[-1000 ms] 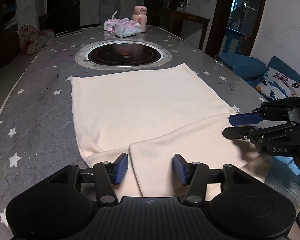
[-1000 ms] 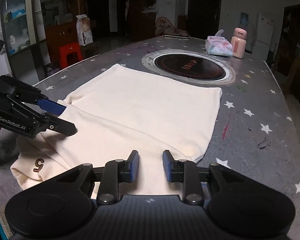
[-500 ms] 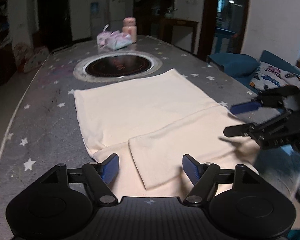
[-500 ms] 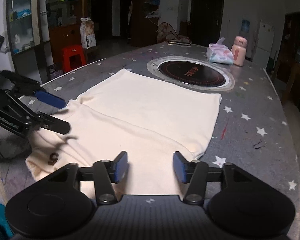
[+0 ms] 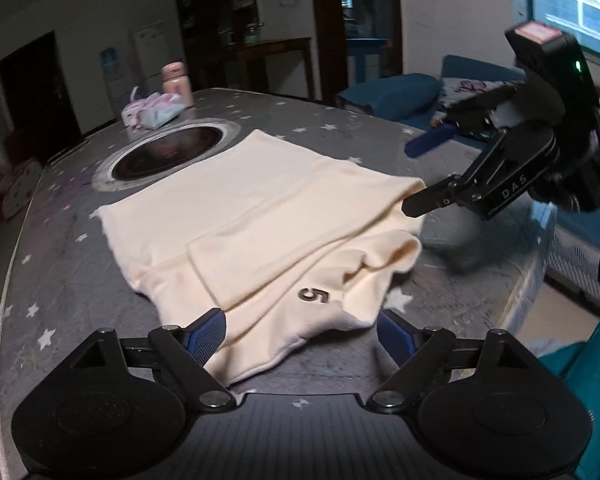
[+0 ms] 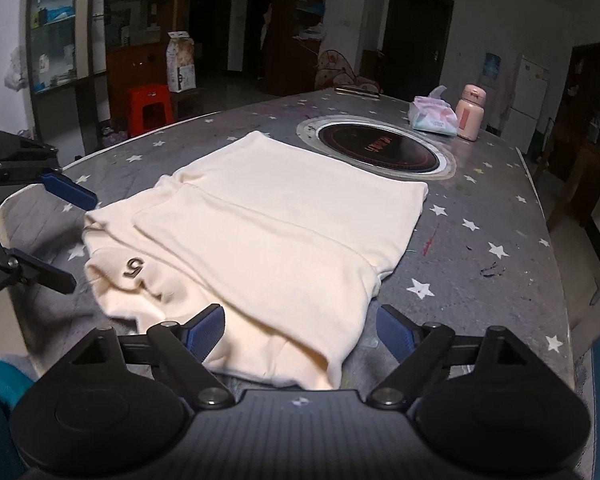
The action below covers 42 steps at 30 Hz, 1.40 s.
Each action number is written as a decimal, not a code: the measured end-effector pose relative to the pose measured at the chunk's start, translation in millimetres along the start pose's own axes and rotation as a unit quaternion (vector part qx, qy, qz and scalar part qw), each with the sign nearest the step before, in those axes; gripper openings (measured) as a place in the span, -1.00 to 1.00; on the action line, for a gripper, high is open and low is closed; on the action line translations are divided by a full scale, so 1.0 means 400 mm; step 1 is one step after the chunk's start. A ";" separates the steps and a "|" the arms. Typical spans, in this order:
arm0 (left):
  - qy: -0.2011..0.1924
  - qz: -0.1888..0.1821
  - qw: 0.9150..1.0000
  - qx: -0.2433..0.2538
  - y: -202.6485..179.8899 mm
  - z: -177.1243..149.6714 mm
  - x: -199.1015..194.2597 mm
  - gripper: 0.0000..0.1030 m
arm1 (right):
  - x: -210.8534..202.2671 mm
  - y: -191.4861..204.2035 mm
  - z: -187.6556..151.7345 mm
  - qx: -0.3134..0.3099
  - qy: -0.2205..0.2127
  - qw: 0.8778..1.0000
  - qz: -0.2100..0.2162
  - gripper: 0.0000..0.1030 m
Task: Fold clothes
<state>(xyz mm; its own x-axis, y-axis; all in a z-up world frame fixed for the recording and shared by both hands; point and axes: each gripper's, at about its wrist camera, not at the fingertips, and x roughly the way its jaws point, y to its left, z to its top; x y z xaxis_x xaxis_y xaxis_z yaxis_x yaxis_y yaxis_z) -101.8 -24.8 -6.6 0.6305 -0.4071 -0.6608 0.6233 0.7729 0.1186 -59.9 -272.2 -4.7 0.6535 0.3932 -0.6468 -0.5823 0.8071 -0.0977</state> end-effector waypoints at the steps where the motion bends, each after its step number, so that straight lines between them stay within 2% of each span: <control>1: 0.000 0.003 1.000 0.008 -0.007 -0.003 0.005 0.63 | -0.003 0.006 -0.004 -0.007 0.000 1.000 -0.001 0.79; 2: 0.001 0.006 1.000 0.016 -0.012 -0.005 0.011 0.59 | -0.006 0.013 -0.007 -0.014 -0.001 1.000 -0.003 0.89; 5: -0.001 0.015 0.999 0.029 -0.018 -0.009 0.027 0.43 | -0.020 0.036 -0.017 -0.041 -0.018 0.999 -0.017 1.00; 8: -0.004 0.014 0.999 0.034 -0.020 -0.013 0.032 0.19 | -0.031 0.053 -0.023 -0.063 -0.032 0.997 -0.024 1.00; 10: -0.008 0.014 0.999 0.041 -0.023 -0.015 0.033 0.06 | -0.029 0.056 -0.024 -0.067 -0.029 0.997 -0.013 1.00; 19: -0.016 0.008 0.997 0.070 -0.037 -0.028 0.025 0.03 | -0.019 0.091 -0.045 -0.116 -0.012 0.993 0.024 0.96; 22: -0.017 0.012 0.997 0.076 -0.041 -0.028 0.035 -0.27 | -0.006 0.104 -0.046 -0.128 -0.006 0.991 0.027 0.88; 23: -0.018 0.012 0.997 0.078 -0.043 -0.027 0.038 -0.46 | -0.001 0.106 -0.045 -0.130 -0.004 0.991 0.029 0.85; 24: -0.020 0.013 0.997 0.077 -0.043 -0.027 0.039 -0.64 | 0.003 0.109 -0.045 -0.132 -0.002 0.991 0.031 0.82; 26: -0.024 0.012 0.998 0.064 -0.033 -0.017 0.039 -0.72 | 0.010 0.114 -0.043 -0.137 0.001 0.990 0.035 0.73; 33: -0.036 -0.003 0.999 -0.018 0.052 0.051 0.042 -0.75 | 0.034 0.130 -0.029 -0.171 -0.008 0.984 0.038 0.56; 36: -0.028 -0.014 0.999 -0.041 0.082 0.069 0.064 -0.75 | 0.055 0.134 -0.020 -0.174 -0.012 0.984 0.044 0.36; 37: -0.025 -0.017 0.999 -0.045 0.089 0.072 0.071 -0.75 | 0.062 0.133 -0.016 -0.172 -0.013 0.984 0.049 0.19; 38: -0.022 -0.017 0.999 -0.046 0.092 0.070 0.073 -0.74 | 0.070 0.132 -0.011 -0.167 -0.013 0.984 0.053 -0.10; 41: -0.019 -0.018 0.999 -0.045 0.094 0.061 0.070 -0.61 | 0.091 0.119 0.011 -0.143 -0.004 0.988 0.060 -0.55; 42: -0.019 -0.015 0.999 -0.040 0.091 0.055 0.063 -0.55 | 0.093 0.113 0.017 -0.136 -0.004 0.989 0.064 -0.59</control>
<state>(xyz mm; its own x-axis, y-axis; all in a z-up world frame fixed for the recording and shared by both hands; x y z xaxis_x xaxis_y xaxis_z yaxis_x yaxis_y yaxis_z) -53.1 -17.7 -2.8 0.6299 -0.4482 -0.6343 0.6046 0.7956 0.0382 -58.5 -218.1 -28.2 0.5686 0.4889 -0.6616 -0.7684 0.6028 -0.2150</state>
